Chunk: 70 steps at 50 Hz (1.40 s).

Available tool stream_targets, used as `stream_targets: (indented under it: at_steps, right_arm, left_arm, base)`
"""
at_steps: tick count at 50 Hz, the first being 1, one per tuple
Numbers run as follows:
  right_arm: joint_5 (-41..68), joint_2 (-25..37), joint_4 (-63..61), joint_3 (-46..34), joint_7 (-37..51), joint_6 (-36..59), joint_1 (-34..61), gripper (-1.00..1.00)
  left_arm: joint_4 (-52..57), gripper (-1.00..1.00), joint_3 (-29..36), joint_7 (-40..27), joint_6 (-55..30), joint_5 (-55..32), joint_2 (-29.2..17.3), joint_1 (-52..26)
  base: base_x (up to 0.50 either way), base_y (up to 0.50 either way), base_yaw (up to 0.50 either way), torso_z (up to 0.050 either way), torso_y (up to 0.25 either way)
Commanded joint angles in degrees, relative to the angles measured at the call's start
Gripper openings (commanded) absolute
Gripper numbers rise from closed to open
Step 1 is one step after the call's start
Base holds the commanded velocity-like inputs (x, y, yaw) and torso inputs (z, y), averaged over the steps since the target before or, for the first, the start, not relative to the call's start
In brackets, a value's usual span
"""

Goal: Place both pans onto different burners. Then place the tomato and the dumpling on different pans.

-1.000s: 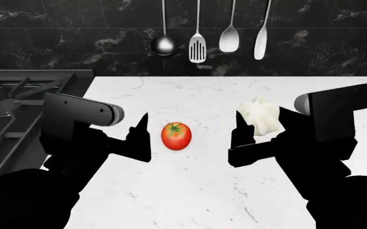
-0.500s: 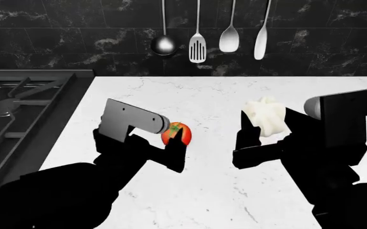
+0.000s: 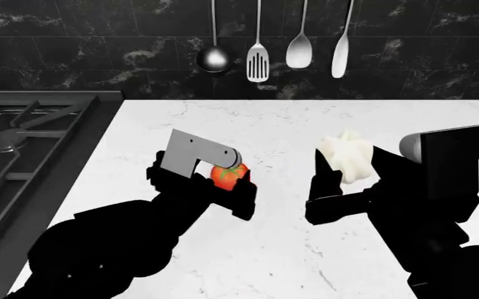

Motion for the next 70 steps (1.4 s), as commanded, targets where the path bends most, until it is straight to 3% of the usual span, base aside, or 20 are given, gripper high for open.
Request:
stream_targets:
  at_steps: [1, 33, 34, 42, 49, 61, 70]
  right_arm:
    - [-1.8, -0.3, 0.3, -0.1, -1.6, 0.0, -1.2, -1.0]
    - [-4.3, 0.1, 0.5, 0.3, -3.9, -1.6, -4.4, -1.0]
    - [-4.4, 0.0, 0.6, 0.2, -3.9, -1.6, -4.4, -1.0]
    - [-4.8, -0.1, 0.6, 0.1, -4.2, -1.8, -4.8, -1.0]
    - [-6.0, -0.2, 0.7, 0.1, -4.9, -2.2, -5.3, -1.0]
    - [-7.6, -0.3, -0.6, -0.3, -4.2, -2.1, -4.7, -1.0]
    - [-7.3, 0.2, -1.6, 0.4, -3.8, -2.9, -5.7, -1.0]
  left_arm:
    - [-5.4, 1.0, 2.3, 2.8, 2.1, 3.9, 1.7, -0.7]
    - [-12.3, 1.0, 7.1, 7.1, 6.4, 7.0, 5.0, 2.5]
    - [-12.5, -1.0, 7.0, 7.0, 6.4, 7.0, 5.0, 2.6]
    - [-10.2, -1.0, 5.6, 6.2, 6.9, 5.8, 4.1, 3.2]
    - [-2.4, -1.0, 3.3, 2.8, 5.5, 3.6, 0.2, 4.4]
    - [21.2, -1.0, -8.9, -9.6, 1.1, -9.0, -13.5, 6.6]
    - [31.1, -1.0, -18.1, -15.2, 4.8, -16.2, -22.2, 13.7]
  base:
    - [0.0, 0.0, 0.0, 0.0, 0.0]
    - [0.0, 0.0, 0.0, 0.0, 0.0]
    - [-0.01, 0.0, 0.0, 0.0, 0.0]
    - [0.0, 0.0, 0.0, 0.0, 0.0]
    - [0.01, 0.0, 0.0, 0.0, 0.0]
    - [0.05, 0.03, 0.0, 0.0, 0.0]
    - [0.0, 0.03, 0.01, 0.0, 0.0]
